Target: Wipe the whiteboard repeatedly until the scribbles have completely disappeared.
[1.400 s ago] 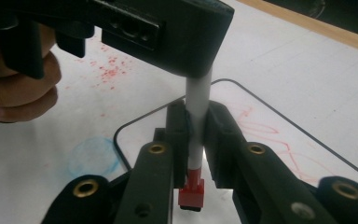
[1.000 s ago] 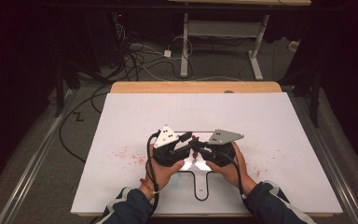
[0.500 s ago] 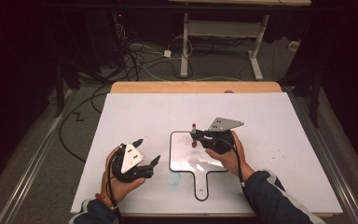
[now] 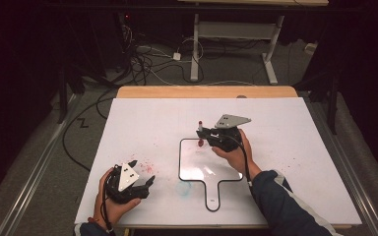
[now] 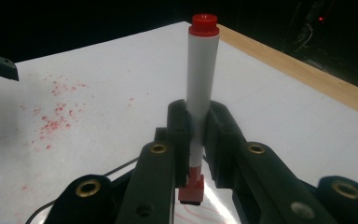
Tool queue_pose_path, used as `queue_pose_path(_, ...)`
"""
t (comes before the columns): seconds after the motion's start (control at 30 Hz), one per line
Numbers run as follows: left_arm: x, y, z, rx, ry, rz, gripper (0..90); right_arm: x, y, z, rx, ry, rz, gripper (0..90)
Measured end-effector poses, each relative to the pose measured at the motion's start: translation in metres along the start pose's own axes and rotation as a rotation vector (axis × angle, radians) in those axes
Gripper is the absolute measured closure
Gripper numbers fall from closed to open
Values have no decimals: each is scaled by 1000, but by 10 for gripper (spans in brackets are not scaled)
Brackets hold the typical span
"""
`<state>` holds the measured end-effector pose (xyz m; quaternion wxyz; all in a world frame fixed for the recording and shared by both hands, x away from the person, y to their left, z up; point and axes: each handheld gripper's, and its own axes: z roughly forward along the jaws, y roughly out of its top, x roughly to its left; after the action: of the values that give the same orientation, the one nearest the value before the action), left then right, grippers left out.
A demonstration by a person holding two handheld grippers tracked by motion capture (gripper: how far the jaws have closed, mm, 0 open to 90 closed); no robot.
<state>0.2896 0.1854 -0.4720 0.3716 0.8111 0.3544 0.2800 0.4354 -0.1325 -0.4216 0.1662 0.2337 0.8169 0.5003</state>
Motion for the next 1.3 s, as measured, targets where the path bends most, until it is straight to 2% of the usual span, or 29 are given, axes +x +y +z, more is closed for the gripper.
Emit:
queue_pose_path(0.07,-1,0,0,-1,-6,2,214,1,2,6,18,-9,-18,817)
queue_pose_path(0.13,-1,0,0,2,-8,4,215,2,3,13,18,11,-5,817)
queue_pose_path(0.2,-1,-2,1,6,-14,6,217,3,4,17,31,4,-19,817)
queue_pose_path(0.23,-2,-2,0,3,-12,8,218,5,4,26,47,15,-16,817)
queue_pose_path(0.3,-2,-2,-1,-2,-17,8,218,8,2,36,74,6,-32,817)
queue_pose_path(0.33,-1,-2,-2,-1,-16,13,218,9,2,40,80,15,-31,817)
queue_pose_path(0.43,-1,0,-3,-19,-24,6,218,12,1,45,92,3,-53,817)
queue_pose_path(0.53,-2,1,-2,-20,-30,17,218,11,0,44,95,-10,-50,817)
queue_pose_path(0.57,-2,1,-1,-17,-36,17,218,8,-1,40,106,-39,-61,818)
queue_pose_path(0.6,-3,1,-1,-17,-41,18,218,8,-1,40,106,-39,-61,818)
queue_pose_path(0.67,-4,2,-1,-20,-44,21,218,-1,-3,32,124,-76,-38,818)
queue_pose_path(0.7,-5,2,-1,-21,-45,25,218,-3,-3,30,135,-111,-49,818)
queue_pose_path(0.73,-5,2,-1,-21,-45,25,218,-4,-4,29,137,-127,-57,818)
queue_pose_path(0.87,-6,3,-1,-23,-54,26,218,-5,-5,30,116,-108,-35,818)
queue_pose_path(0.97,-6,3,0,-24,-60,23,218,11,-4,39,80,-36,-46,818)
queue_pose_path(1.07,-6,3,0,-22,-62,24,218,19,-4,43,64,-3,-54,818)
queue_pose_path(1.1,-5,2,0,-22,-66,23,218,19,-4,44,62,-5,-56,818)
queue_pose_path(1.17,-5,2,-1,-25,-68,21,218,16,-4,42,71,-26,-54,818)
queue_pose_path(1.23,-5,2,-1,-25,-68,19,218,9,-5,38,85,-88,-70,818)
queue_pose_path(1.3,-5,2,-1,-24,-68,21,218,0,-7,34,85,-119,-29,819)
